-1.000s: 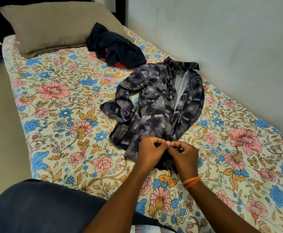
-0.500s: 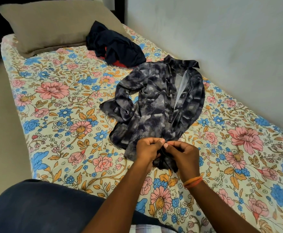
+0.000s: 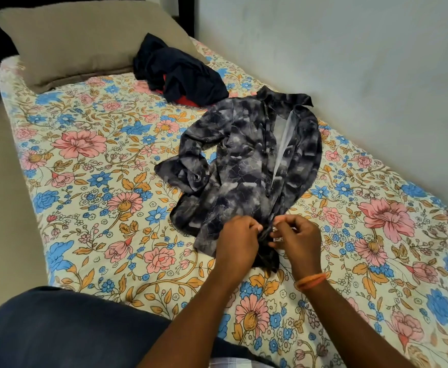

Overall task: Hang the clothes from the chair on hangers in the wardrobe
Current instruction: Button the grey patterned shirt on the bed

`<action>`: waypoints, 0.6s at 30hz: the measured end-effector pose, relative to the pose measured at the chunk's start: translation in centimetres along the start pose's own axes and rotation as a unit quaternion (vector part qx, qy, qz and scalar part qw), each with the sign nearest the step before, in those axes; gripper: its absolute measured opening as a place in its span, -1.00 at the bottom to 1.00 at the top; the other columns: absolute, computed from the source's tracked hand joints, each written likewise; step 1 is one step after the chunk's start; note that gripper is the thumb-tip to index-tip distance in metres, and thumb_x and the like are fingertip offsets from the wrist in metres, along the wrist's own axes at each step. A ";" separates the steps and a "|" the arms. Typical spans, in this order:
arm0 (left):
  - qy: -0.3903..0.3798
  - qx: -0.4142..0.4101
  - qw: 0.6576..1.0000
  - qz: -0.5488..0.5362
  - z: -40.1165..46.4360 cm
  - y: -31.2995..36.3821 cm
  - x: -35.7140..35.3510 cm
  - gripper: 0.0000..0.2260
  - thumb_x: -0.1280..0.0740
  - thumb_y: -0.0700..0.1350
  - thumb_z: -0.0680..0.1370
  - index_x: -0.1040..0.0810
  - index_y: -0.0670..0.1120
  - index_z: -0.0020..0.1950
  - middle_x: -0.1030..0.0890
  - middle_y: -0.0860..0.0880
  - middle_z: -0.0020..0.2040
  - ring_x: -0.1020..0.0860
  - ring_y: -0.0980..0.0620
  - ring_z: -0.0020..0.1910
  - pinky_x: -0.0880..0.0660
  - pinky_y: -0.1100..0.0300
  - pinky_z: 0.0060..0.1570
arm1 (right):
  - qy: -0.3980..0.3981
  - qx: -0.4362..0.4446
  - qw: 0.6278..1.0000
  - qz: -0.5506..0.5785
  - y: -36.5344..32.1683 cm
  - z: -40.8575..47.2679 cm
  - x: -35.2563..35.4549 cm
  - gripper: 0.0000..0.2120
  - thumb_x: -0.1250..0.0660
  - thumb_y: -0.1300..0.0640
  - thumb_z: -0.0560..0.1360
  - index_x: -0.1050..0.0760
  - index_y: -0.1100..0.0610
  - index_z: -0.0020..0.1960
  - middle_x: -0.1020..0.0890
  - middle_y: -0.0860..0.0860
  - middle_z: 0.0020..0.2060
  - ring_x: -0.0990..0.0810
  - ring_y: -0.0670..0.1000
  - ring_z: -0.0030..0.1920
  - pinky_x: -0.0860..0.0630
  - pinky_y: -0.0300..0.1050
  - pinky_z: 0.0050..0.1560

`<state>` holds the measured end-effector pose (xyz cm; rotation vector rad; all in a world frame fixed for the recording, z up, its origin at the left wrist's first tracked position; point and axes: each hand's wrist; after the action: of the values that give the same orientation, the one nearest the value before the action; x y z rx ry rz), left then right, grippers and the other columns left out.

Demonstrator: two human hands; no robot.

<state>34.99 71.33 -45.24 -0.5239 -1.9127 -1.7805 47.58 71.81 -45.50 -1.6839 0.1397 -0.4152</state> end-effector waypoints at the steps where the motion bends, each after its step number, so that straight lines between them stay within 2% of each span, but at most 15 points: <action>1: 0.008 -0.031 0.996 0.078 -0.1 0.2 -0.1 -0.84 -0.26 -0.08 0.65 -0.62 -0.08 0.01 -0.58 0.03 -0.06 -0.53 0.11 -0.10 -0.51 0.22 -0.07 | 0.023 0.020 0.999 -0.017 -0.2 0.9 0.2 -0.96 -0.40 0.27 0.52 -0.62 0.19 -0.10 -0.68 0.13 -0.23 -0.68 0.16 -0.27 -0.64 -0.07 -0.36; 4: 0.027 -0.107 0.967 0.231 -0.1 0.0 -0.7 -0.79 -0.27 -0.05 0.64 -0.55 -0.10 0.21 -0.56 -0.06 0.16 -0.46 -0.05 0.15 -0.45 0.07 0.12 | 0.027 0.059 0.995 -0.074 -1.3 3.7 -0.4 -0.90 -0.48 0.13 0.48 -0.61 0.16 -0.11 -0.67 0.09 -0.21 -0.68 0.10 -0.27 -0.64 -0.06 -0.36; 6: 0.030 -0.145 0.948 0.282 0.1 0.1 -0.7 -0.74 -0.35 -0.10 0.58 -0.50 -0.10 0.25 -0.52 -0.07 0.20 -0.43 -0.07 0.15 -0.42 0.03 0.12 | 0.002 0.035 0.993 -0.113 -1.6 5.5 -1.1 -0.81 -0.54 0.08 0.42 -0.62 0.19 -0.13 -0.68 0.07 -0.26 -0.69 0.09 -0.26 -0.66 -0.02 -0.30; 8: 0.045 -0.189 0.937 0.291 0.6 0.4 -0.6 -0.64 -0.43 -0.16 0.47 -0.48 -0.08 0.24 -0.50 -0.06 0.19 -0.43 -0.08 0.11 -0.44 0.01 0.05 | -0.031 -0.023 0.996 -0.079 -1.7 6.4 -1.4 -0.82 -0.54 0.15 0.42 -0.63 0.26 -0.19 -0.68 0.15 -0.31 -0.68 0.15 -0.31 -0.66 0.03 -0.31; 10: 0.036 -0.232 0.924 0.301 1.6 1.1 -0.3 -0.61 -0.39 -0.14 0.46 -0.45 -0.07 0.28 -0.50 -0.04 0.22 -0.41 -0.08 0.16 -0.39 0.01 0.09 | -0.039 -0.076 0.996 -0.016 -1.5 6.5 -1.5 -0.89 -0.48 0.25 0.45 -0.62 0.26 -0.22 -0.67 0.21 -0.31 -0.65 0.14 -0.34 -0.65 0.03 -0.34; 12: 0.001 -0.207 0.940 0.271 3.1 2.2 0.0 -0.68 -0.30 -0.07 0.54 -0.44 -0.04 0.29 -0.55 -0.02 0.21 -0.39 -0.06 0.20 -0.33 0.01 0.13 | -0.014 -0.100 0.993 0.055 -0.9 6.5 -1.6 -0.95 -0.43 0.31 0.47 -0.63 0.27 -0.17 -0.66 0.20 -0.30 -0.61 0.08 -0.38 -0.60 -0.08 -0.42; 14: 0.015 -0.141 0.962 0.232 4.8 3.0 -0.1 -0.78 -0.23 -0.04 0.62 -0.46 -0.05 0.25 -0.60 -0.03 0.13 -0.44 -0.07 0.16 -0.39 0.00 0.11 | 0.014 -0.113 0.988 0.105 -0.1 6.7 -1.7 -0.94 -0.43 0.30 0.49 -0.64 0.30 -0.06 -0.68 0.21 -0.23 -0.61 0.06 -0.37 -0.54 -0.16 -0.45; 18: 0.032 -0.075 0.963 0.257 7.4 3.3 -1.1 -0.79 -0.19 -0.04 0.67 -0.56 -0.08 0.18 -0.58 -0.09 0.09 -0.52 -0.10 0.09 -0.52 0.00 -0.02 | 0.049 -0.115 0.982 0.138 1.4 6.4 -1.9 -0.89 -0.44 0.26 0.51 -0.63 0.30 0.00 -0.70 0.22 -0.15 -0.65 0.08 -0.30 -0.55 -0.18 -0.45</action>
<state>37.16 79.07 -43.50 -0.9094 -1.4306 -1.5752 48.32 78.18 -47.90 -1.8390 0.5057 -0.2798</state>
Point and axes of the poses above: each hand's wrist, its own z-axis towards the middle knuckle, its own x-axis out of the back of the hand, y = z × x
